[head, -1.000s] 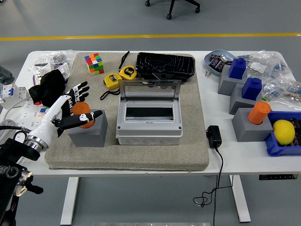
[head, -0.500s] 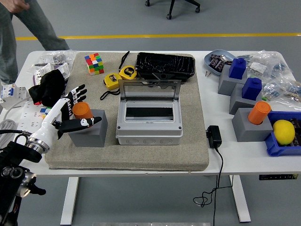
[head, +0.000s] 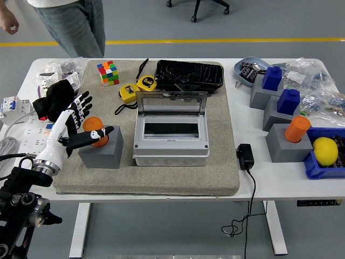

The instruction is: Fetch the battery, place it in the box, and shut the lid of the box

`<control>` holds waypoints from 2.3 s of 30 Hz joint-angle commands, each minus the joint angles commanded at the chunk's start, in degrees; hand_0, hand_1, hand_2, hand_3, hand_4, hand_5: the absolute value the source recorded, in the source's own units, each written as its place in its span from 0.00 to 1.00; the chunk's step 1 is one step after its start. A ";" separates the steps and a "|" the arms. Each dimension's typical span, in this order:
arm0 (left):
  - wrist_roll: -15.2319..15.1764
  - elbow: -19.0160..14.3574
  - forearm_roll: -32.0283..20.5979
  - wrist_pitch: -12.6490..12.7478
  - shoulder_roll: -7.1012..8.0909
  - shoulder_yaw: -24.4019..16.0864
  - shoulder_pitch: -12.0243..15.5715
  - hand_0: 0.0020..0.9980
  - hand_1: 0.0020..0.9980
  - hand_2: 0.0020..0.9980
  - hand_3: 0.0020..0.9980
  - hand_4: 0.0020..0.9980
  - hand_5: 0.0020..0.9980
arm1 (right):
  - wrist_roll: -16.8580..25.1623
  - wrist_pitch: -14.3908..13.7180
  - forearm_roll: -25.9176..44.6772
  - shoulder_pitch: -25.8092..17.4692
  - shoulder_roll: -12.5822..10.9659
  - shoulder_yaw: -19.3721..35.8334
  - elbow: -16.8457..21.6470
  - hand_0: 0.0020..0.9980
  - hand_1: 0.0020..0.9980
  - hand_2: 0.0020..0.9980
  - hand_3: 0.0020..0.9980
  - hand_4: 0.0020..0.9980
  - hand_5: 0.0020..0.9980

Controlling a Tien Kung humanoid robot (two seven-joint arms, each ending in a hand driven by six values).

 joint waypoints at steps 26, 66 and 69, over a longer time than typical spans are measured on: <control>-2.81 3.00 -4.20 5.55 -0.36 4.97 -0.41 0.54 0.58 0.39 0.36 1.00 0.00 | 0.08 0.05 -0.14 -0.05 0.07 0.29 -0.03 0.71 0.65 0.67 0.73 1.00 0.94; -7.74 5.80 -17.09 19.67 -1.66 7.84 -4.02 0.10 0.12 0.15 0.14 1.00 0.00 | -0.01 0.06 -0.30 0.07 0.09 0.63 -0.05 0.70 0.65 0.67 0.73 1.00 0.94; -7.94 5.29 -17.47 20.07 -1.65 8.01 -4.19 0.11 0.11 0.14 0.13 1.00 0.00 | -0.01 0.05 -0.27 0.13 0.07 0.64 -0.06 0.70 0.65 0.67 0.73 1.00 0.94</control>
